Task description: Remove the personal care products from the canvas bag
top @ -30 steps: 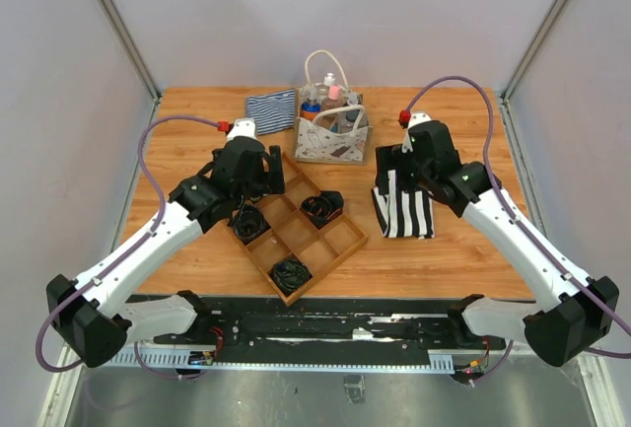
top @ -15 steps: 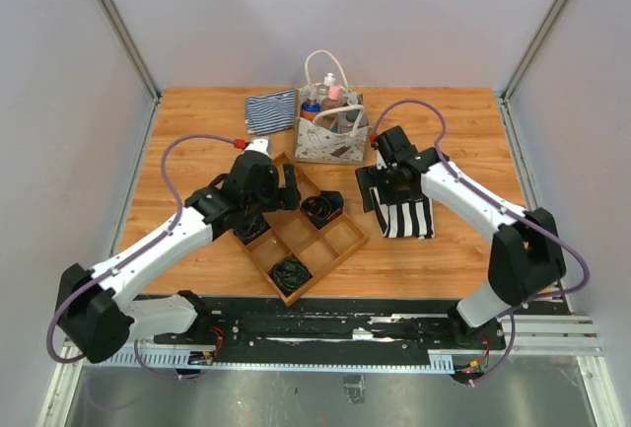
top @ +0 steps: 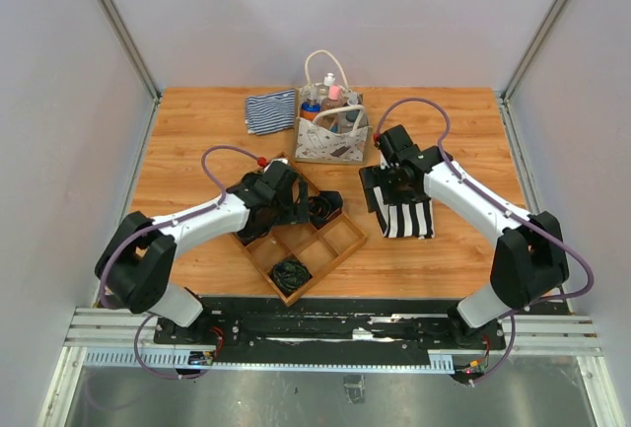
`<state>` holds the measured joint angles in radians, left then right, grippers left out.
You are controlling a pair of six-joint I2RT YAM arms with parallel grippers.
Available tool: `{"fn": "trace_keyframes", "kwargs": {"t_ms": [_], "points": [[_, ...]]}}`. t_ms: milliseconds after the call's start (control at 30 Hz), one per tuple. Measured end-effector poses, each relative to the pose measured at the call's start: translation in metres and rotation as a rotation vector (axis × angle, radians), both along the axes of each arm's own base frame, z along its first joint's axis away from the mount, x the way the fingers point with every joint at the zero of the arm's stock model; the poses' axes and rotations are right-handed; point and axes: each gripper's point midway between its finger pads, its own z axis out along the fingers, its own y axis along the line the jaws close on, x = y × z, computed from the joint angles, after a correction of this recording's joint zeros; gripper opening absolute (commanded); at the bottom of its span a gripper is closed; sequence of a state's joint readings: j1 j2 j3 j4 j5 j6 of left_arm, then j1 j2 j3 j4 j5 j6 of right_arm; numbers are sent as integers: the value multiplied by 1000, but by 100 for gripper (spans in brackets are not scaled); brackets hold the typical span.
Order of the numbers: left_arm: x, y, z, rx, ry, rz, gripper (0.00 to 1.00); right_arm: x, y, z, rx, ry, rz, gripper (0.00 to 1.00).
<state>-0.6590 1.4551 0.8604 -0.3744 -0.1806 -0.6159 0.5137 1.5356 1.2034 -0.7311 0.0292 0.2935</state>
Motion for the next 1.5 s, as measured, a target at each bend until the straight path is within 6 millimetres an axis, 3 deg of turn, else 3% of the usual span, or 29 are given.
{"fn": "trace_keyframes", "kwargs": {"t_ms": [133, 267, 367, 500, 600, 700, 867, 967, 1100, 1167, 1333, 1400, 1500], "points": [[11, -1, -12, -15, 41, 52, 100, 1, -2, 3, -5, -13, -4, 99], [35, 30, -21, -78, 80, 182, 100, 1, -7, 7, -21, -28, -11, 98], [47, 92, -18, -142, 78, 371, 100, 1, -10, 12, -31, -46, -14, 99], [42, 202, -17, -155, 66, 724, 100, 0, -12, 14, -36, -52, -15, 99], [31, 250, -9, -145, 48, 894, 100, 0, -12, 14, -36, -51, -15, 98], [26, 271, 7, -111, 11, 965, 100, -1, -12, 14, -32, -48, -13, 99], [42, 279, 59, -114, -111, 972, 99, -5, -14, 10, -36, -39, -10, 99], [53, 279, 95, -142, -210, 945, 100, -8, -15, 10, -37, -37, -9, 98], [55, 253, 113, -229, -255, 846, 100, -9, -16, 8, -33, -39, -13, 98], [55, 223, 115, -272, -245, 755, 100, -10, -16, 6, -21, -36, -27, 98], [43, 109, 113, -337, -177, 425, 100, -12, -17, -4, 44, 11, -79, 98], [36, 82, 107, -344, -140, 346, 100, -10, -18, -7, 58, 24, -98, 99], [34, 65, 87, -338, -89, 310, 100, -10, -14, -11, 76, 41, -101, 98]]}}
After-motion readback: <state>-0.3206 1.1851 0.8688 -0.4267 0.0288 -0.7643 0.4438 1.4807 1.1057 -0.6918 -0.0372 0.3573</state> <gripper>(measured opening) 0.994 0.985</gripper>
